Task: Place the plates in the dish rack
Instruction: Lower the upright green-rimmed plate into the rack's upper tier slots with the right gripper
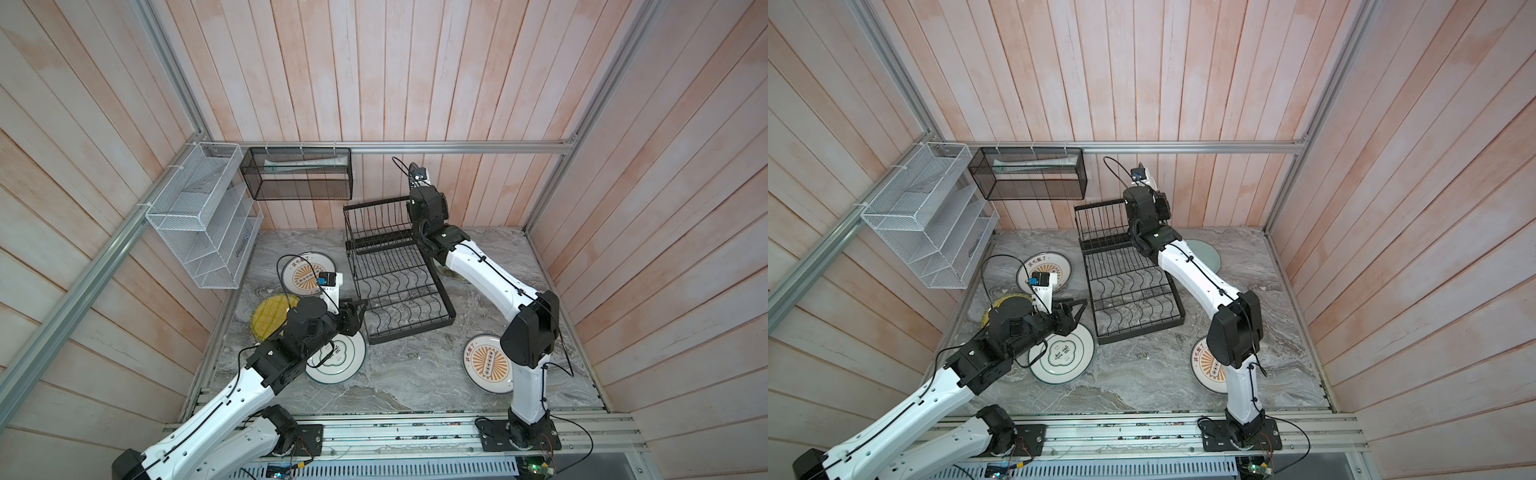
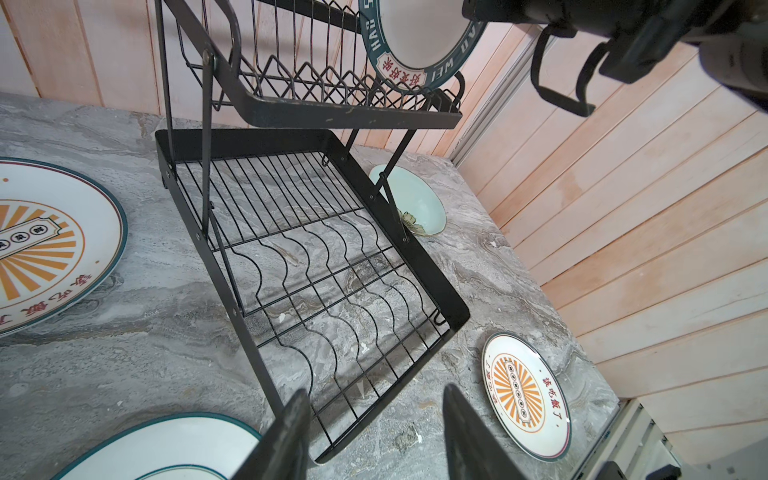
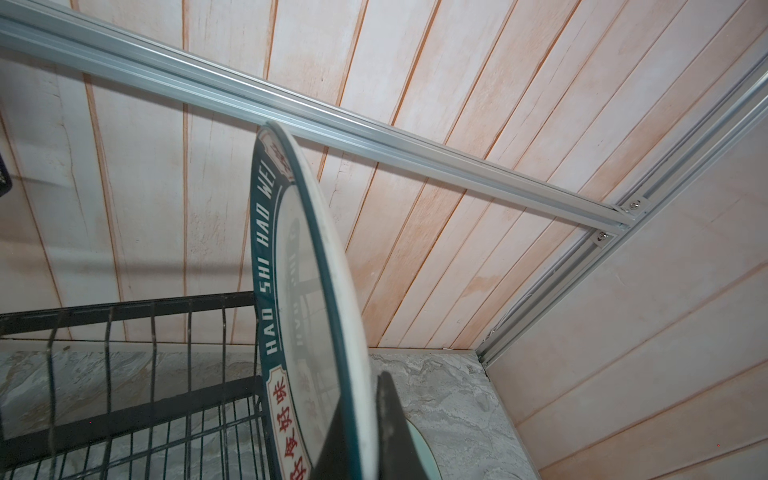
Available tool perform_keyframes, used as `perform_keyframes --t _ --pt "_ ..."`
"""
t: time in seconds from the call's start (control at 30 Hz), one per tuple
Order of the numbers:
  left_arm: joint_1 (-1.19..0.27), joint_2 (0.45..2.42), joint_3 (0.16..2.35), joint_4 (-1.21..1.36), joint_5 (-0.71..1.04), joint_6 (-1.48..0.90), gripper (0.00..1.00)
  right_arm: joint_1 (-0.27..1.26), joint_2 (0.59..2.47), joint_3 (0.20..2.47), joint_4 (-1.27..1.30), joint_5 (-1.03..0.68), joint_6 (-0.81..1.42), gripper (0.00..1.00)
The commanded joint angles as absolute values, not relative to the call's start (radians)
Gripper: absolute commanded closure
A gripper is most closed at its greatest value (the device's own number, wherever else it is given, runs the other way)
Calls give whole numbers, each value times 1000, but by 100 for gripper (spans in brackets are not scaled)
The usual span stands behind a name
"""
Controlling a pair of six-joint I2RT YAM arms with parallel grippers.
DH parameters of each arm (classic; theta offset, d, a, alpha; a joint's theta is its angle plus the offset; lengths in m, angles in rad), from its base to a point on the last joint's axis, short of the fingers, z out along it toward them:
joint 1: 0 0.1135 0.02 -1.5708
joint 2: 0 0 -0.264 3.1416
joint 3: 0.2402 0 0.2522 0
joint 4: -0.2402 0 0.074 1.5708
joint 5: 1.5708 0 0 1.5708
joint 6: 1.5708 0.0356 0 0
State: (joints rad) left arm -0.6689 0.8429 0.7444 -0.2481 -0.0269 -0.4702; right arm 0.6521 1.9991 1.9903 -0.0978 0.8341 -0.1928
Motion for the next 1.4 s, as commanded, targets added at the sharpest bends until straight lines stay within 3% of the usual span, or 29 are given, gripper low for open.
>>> perform_keyframes --t 0.0,1.13,1.37 --pt "-673 822 764 -265 -38 -454 48 651 1967 2001 -48 831 -236 100" --pt "-673 854 787 -247 -26 -444 45 634 1932 1932 -136 790 -150 100" --pt "-673 865 802 -264 -29 -443 44 633 1929 1925 -145 786 -135 77"
